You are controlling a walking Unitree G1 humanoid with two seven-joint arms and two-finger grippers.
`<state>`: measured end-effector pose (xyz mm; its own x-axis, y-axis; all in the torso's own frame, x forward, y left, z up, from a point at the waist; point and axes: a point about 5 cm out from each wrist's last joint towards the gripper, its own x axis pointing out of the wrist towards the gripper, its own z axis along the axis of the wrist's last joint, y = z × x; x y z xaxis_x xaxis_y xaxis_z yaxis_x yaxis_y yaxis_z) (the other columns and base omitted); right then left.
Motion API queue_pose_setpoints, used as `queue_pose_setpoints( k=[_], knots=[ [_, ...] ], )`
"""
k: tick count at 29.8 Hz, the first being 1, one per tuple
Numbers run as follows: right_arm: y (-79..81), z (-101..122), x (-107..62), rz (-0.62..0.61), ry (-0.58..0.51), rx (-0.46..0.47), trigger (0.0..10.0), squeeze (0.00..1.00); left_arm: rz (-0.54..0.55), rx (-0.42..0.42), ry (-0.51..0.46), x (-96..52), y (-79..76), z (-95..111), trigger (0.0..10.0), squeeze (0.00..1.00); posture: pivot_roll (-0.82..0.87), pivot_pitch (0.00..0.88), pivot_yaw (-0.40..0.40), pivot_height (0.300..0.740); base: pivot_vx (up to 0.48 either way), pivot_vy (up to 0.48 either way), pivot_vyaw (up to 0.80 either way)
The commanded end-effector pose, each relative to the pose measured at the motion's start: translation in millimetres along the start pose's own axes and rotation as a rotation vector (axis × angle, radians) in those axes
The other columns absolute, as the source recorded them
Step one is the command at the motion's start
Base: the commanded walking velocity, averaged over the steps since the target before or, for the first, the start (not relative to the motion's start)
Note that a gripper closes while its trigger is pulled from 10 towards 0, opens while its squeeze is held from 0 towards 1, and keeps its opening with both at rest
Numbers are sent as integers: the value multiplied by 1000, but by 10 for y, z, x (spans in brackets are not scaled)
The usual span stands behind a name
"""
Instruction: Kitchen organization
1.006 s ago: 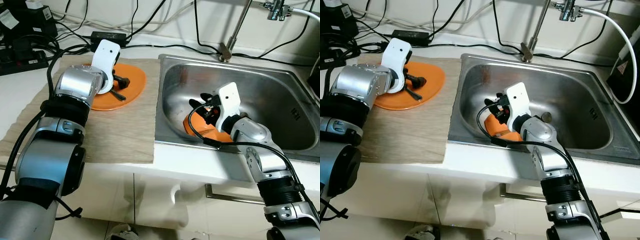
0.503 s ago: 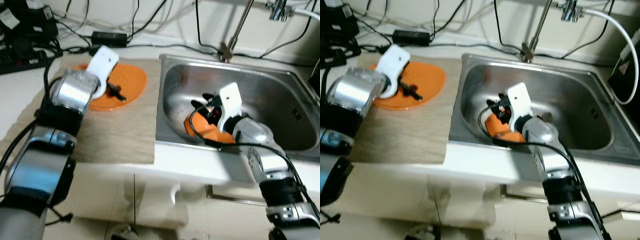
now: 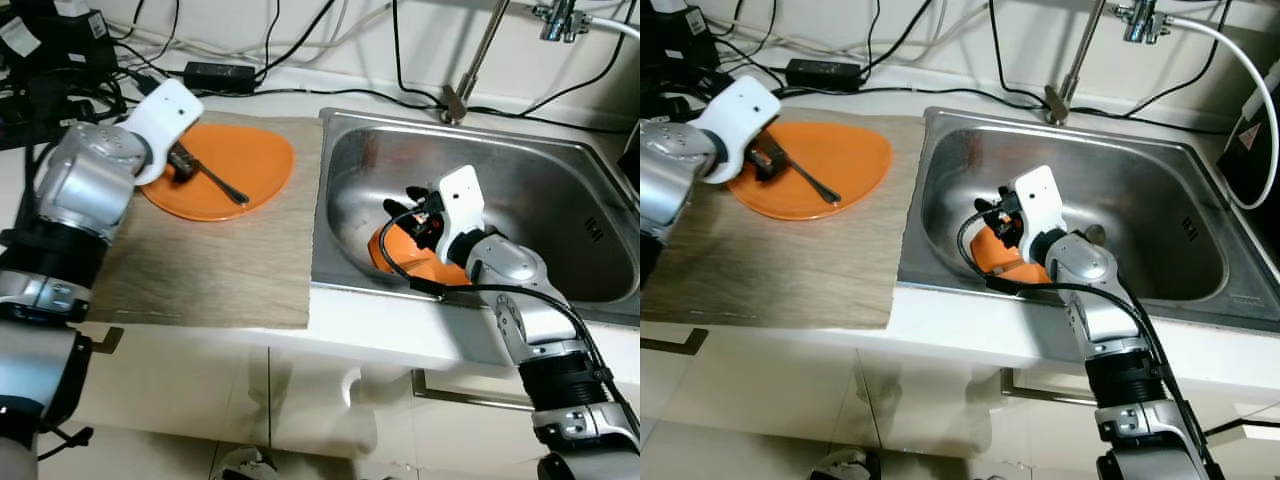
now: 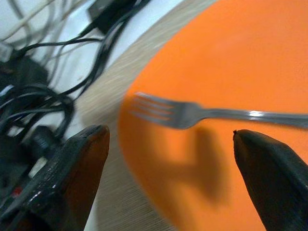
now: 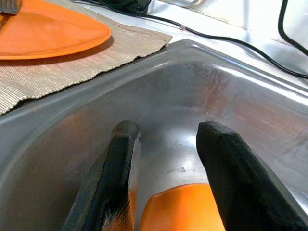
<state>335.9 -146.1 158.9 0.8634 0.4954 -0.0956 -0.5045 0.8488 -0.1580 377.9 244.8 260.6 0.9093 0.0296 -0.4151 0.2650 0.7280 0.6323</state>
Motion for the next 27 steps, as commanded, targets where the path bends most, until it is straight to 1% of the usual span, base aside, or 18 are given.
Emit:
queue_pose_setpoints(
  k=[1,3,5,6,7,8,12,13,15,17,18,19,21,22,23,24,25,27],
  knots=[
    [-27,36,7,-5,-10,-16,10000,0,31,-18,-10,-46,65,34,10000,0,100,18,-76,740,0,0,0],
    [-24,32,6,-3,-9,-16,10000,0,-7,-111,-20,-60,36,77,10000,0,103,16,-78,740,0,0,0],
    [-21,16,11,1,-5,-15,10000,0,-84,-242,-40,-43,-78,172,10000,0,107,11,-81,740,0,0,0],
    [-17,10,16,3,-3,-16,10000,0,-120,-323,-54,-24,-141,229,10000,0,108,10,-82,740,0,0,0],
    [-10,5,22,5,-2,-17,10000,0,-145,-366,-59,0,-201,269,10000,43,108,6,-82,740,0,0,0],
    [1,6,31,10,-1,-19,10000,0,-167,-382,-52,48,-293,298,10000,1000,110,2,-81,740,0,0,0],
    [12,8,39,14,-1,-21,10000,0,-180,-372,-36,90,-370,297,10000,1000,110,0,-80,740,0,0,0],
    [24,12,47,17,-3,-23,10000,0,-176,-426,-28,139,-432,327,10000,1000,108,0,-76,740,0,0,0],
    [32,13,51,18,-4,-23,10000,0,-173,-452,-14,173,-480,341,10000,1000,107,0,-74,740,0,0,0],
    [43,11,52,20,-6,-24,10000,0,-102,-409,23,216,-475,301,10000,1000,104,0,-66,740,0,0,0],
    [43,11,52,20,-6,-24,10000,0,-102,-409,23,216,-475,301,10000,1000,104,0,-66,740,0,0,0],
    [45,5,49,19,-6,-25,10000,0,-59,-406,33,238,-466,293,10000,1000,103,0,-62,740,0,0,0],
    [44,2,47,19,-6,-26,10000,0,-57,-411,34,242,-469,298,10000,1000,103,0,-62,740,0,0,0],
    [44,1,42,15,-5,-26,10000,0,-44,-422,44,251,-468,296,10000,584,100,0,-54,740,0,0,0],
    [45,-7,38,13,-4,-27,10000,0,-40,-424,51,255,-471,286,10000,420,99,0,-51,740,0,0,0],
    [46,-17,34,10,-2,-28,10000,0,-29,-427,61,262,-471,271,10000,59,98,0,-48,740,0,0,0],
    [46,-29,29,8,0,-27,10000,0,-21,-427,68,267,-473,256,10000,0,98,0,-48,740,0,0,0],
    [51,-42,20,7,2,-26,10000,0,-1,-438,86,272,-468,232,10000,0,98,0,-46,740,0,0,0]
  ],
)
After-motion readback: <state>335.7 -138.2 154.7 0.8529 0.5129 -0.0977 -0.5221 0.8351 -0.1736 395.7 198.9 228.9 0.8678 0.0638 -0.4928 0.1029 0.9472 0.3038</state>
